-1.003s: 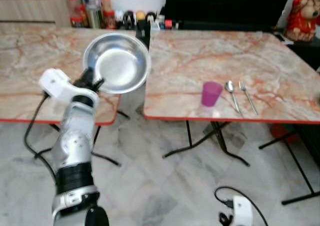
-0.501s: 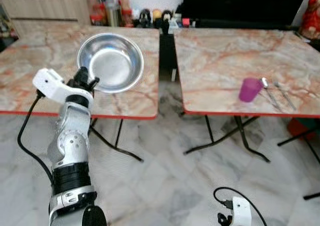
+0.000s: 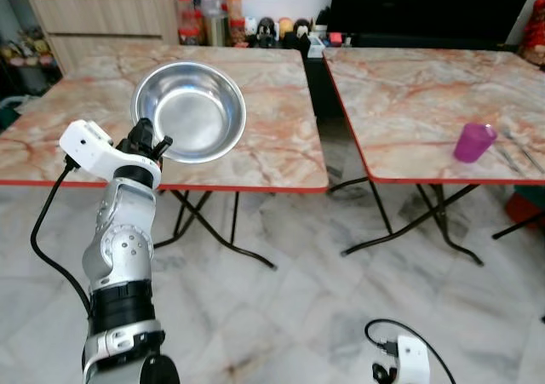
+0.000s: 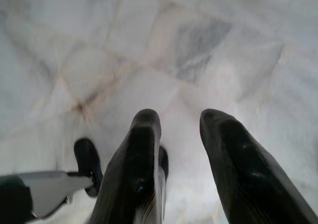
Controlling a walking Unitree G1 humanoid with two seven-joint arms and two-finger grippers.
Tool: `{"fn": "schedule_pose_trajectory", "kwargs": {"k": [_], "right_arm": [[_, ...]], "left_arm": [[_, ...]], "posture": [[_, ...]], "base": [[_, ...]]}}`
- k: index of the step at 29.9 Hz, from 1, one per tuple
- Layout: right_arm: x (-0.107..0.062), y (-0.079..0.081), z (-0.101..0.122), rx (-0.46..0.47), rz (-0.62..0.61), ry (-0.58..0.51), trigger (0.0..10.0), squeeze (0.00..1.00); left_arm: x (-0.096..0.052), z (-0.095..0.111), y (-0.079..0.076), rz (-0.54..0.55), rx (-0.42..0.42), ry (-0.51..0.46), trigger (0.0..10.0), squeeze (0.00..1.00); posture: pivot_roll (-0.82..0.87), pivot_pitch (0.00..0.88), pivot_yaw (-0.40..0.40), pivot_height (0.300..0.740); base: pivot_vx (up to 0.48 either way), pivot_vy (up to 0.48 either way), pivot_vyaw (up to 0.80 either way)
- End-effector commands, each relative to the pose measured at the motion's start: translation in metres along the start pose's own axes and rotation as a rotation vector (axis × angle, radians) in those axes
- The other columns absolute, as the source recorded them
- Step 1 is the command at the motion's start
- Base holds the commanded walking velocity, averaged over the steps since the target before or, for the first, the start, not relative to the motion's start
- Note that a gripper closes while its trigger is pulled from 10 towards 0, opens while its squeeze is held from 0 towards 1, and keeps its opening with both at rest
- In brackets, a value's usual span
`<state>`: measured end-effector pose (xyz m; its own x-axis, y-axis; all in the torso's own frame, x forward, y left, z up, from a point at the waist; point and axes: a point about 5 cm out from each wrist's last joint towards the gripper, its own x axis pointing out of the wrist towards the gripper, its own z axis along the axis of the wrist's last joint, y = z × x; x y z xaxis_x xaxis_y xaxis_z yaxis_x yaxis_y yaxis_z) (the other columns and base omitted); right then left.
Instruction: Setting the table
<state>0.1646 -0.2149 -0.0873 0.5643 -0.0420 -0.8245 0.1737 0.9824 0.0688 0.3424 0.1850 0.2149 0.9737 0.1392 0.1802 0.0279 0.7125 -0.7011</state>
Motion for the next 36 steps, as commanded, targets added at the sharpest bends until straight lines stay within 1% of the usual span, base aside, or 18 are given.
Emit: {"fn": "schedule_pose_trajectory", "kwargs": {"k": [1,14,15,16,18,27,29,32,36], "right_arm": [[0.0000,-0.0007,0.0011,0.002,-0.005,-0.005,10.0,0.00],[-0.0001,-0.0008,0.0005,-0.003,-0.002,-0.002,10.0,0.00],[-0.0001,-0.0008,0.0004,-0.002,-0.002,-0.002,10.0,0.00],[-0.0001,-0.0008,0.0004,-0.002,-0.002,-0.002,10.0,0.00],[-0.0001,-0.0008,0.0005,0.001,-0.002,-0.003,10.0,0.00],[0.0000,-0.0006,0.0012,0.001,0.001,-0.005,10.0,0.00],[0.0001,-0.0006,0.0016,0.002,0.002,-0.006,10.0,0.00],[0.0001,-0.0005,0.0018,0.001,0.003,-0.008,10.0,0.00],[0.0002,-0.0007,0.0027,-0.022,0.005,-0.008,10.0,0.00]], "left_arm": [[0.0030,0.0043,-0.0054,-0.021,0.022,-0.010,10.0,0.00],[0.0029,0.0040,-0.0034,-0.010,0.055,-0.012,10.0,0.00],[0.0028,0.0035,-0.0019,0.003,0.089,-0.016,10.0,0.00],[0.0028,0.0035,-0.0019,0.003,0.089,-0.016,10.0,0.00],[0.0030,0.0031,-0.0004,0.018,0.120,-0.017,10.0,0.00],[0.0012,0.0013,-0.0014,0.000,0.145,-0.011,10.0,0.00],[0.0011,0.0016,-0.0018,0.000,0.186,-0.017,10.0,0.00],[0.0017,-0.0004,-0.0026,-0.001,0.226,-0.008,10.0,0.00],[0.0020,-0.0009,-0.0033,-0.002,0.228,-0.008,10.0,0.00]], "posture": [[0.04,0.000,-0.036,0.740],[0.05,0.000,-0.035,0.740],[0.05,0.000,-0.036,0.740],[0.05,0.000,-0.036,0.740],[0.05,0.000,-0.037,0.740],[0.05,0.000,-0.041,0.740],[0.05,0.000,-0.042,0.740],[0.05,0.000,-0.042,0.740],[0.05,0.000,-0.043,0.740]], "base": [[0.000,0.424,0.00],[0.000,0.410,0.00],[0.000,0.000,0.00],[0.000,0.000,0.00],[0.000,0.000,0.00],[0.000,0.000,0.00],[0.000,0.000,0.00],[0.267,0.000,0.00],[0.305,0.000,0.00]]}}
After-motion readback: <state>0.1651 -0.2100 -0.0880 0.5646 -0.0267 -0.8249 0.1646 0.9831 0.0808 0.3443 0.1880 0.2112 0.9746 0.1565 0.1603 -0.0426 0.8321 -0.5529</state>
